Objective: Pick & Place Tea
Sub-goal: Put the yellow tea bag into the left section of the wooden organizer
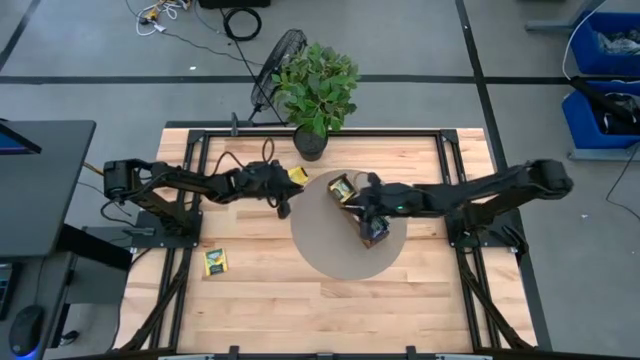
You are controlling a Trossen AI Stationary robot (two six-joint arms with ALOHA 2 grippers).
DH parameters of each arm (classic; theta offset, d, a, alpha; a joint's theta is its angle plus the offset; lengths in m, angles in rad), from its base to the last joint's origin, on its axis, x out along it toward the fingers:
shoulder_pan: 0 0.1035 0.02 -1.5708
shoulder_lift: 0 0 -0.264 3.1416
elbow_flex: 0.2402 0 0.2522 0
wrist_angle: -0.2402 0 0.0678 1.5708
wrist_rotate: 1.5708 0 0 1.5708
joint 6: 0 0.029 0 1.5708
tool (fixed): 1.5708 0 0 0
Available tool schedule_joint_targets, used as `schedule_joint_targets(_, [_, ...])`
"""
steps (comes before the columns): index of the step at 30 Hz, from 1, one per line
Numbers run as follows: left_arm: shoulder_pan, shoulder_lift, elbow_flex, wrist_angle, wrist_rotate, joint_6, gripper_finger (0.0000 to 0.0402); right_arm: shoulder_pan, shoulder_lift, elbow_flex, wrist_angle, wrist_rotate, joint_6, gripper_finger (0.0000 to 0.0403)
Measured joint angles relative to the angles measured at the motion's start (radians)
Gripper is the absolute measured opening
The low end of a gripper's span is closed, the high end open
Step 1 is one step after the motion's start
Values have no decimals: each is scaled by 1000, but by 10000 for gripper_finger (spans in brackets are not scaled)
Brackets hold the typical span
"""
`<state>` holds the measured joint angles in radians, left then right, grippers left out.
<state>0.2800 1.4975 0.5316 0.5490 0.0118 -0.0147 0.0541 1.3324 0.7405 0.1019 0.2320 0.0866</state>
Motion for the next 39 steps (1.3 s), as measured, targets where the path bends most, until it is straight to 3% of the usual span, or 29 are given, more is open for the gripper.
schedule_joint_targets(7, [-59,-2,0,-127,147,-32,60,8,-132,-156,133,-39,-43,64])
schedule_joint_targets(10, [-110,-13,0,-163,141,-63,60,8,-145,-190,129,-42,-38,64])
schedule_joint_targets(14, [-216,-24,0,-184,67,-118,60,8,-145,-216,131,-41,-45,64])
schedule_joint_targets(21, [-432,-91,0,-328,-259,-275,60,8,-145,-256,191,-106,-91,64])
schedule_joint_targets(26, [-551,-138,15,-461,-300,-401,60,8,-145,-258,206,-197,-129,64])
schedule_joint_targets(30, [-644,-145,85,-626,-309,-513,60,8,-145,-258,211,-199,-128,64])
schedule_joint_targets(39, [-843,-144,316,-1266,-305,-904,60,8,-145,-258,207,-199,-121,64])
